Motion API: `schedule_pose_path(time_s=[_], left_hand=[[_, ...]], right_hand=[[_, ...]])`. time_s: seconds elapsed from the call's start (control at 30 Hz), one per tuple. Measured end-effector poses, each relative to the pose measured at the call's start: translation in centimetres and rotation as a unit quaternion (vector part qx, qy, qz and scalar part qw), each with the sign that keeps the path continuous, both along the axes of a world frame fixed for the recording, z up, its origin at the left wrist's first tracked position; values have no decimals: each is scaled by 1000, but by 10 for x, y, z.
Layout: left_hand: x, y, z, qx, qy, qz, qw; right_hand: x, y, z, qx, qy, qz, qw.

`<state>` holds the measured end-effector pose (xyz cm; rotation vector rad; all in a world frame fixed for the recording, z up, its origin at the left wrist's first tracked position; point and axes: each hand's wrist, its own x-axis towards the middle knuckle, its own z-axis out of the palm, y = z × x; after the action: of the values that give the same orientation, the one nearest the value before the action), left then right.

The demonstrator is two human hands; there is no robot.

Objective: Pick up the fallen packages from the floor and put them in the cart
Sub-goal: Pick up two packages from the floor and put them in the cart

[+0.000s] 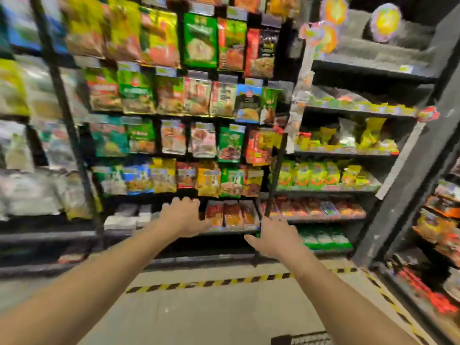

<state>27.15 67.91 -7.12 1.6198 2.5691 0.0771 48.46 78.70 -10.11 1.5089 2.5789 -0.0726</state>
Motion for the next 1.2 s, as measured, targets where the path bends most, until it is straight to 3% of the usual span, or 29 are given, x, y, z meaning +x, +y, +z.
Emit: schedule_pose_path(time_s=[0.2,0.37,0.63,1.07,1.2], left_hand=[[-126,-163,-18,-2,-26,181,983],[-216,-300,-54,-5,-64,319,946],[-332,-504,-94,-20,-98,436,894],[-384,-728,-166,-37,-164,633,756],[-392,-765,-186,-47,-174,701,690]], right_hand=[[-157,-88,-15,-7,2,164,986],[-283,-184,-26,-4,6,279,960],[-470,-370,-65,-23,3,414,910],[-648,-605,-137,-52,-72,621,779],[-692,-651,-160,-60,-82,677,729]])
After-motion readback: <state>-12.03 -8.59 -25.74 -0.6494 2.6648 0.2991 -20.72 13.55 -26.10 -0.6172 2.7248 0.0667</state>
